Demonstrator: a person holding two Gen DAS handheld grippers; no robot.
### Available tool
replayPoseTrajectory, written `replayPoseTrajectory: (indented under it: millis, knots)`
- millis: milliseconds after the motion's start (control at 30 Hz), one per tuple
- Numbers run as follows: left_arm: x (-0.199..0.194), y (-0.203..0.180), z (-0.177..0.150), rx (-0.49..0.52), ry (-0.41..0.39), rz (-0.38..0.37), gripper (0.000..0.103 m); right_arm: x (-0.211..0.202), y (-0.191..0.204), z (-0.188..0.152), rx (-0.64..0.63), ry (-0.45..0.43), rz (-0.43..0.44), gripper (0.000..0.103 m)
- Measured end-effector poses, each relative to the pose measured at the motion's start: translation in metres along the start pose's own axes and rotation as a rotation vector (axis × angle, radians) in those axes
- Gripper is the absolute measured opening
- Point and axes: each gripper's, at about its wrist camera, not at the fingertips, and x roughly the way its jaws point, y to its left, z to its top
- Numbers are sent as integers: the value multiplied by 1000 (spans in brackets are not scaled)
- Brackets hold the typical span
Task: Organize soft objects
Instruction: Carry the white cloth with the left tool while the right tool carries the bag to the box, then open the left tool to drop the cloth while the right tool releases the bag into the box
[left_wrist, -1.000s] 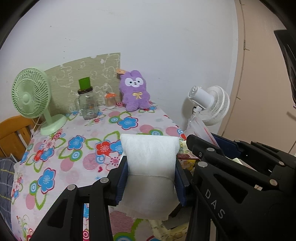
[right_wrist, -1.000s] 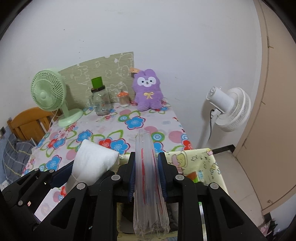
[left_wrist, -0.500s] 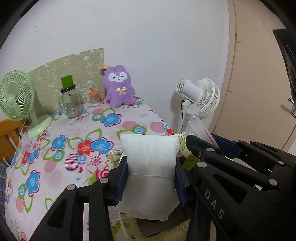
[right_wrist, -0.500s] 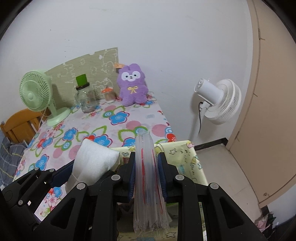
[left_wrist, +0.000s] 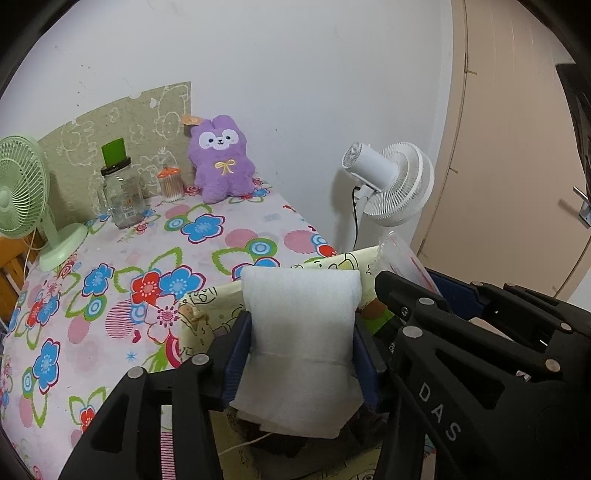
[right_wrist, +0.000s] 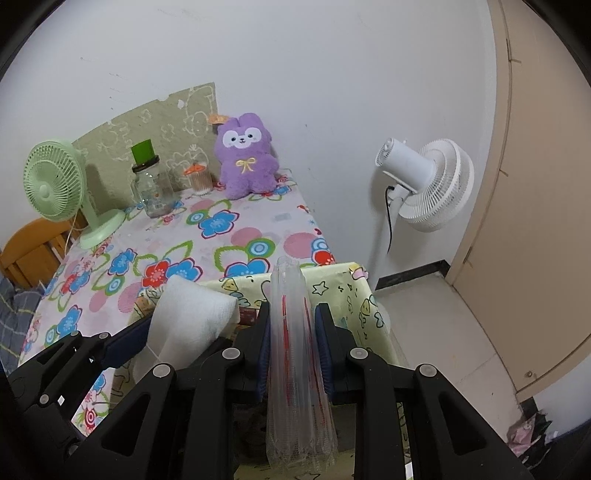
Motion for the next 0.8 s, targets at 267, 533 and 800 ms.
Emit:
replayPoseTrajectory:
  millis: [267,533,800]
  knots:
    - [5,0,-1,26,26,29,79,12,0,-2,8,26,26,25]
    - [3,5,-1,32,53,70,83,21,7,-2,15,45,73,28]
    - [0,7,-3,41,53,72,83,18,7,-4,21,50,65,37]
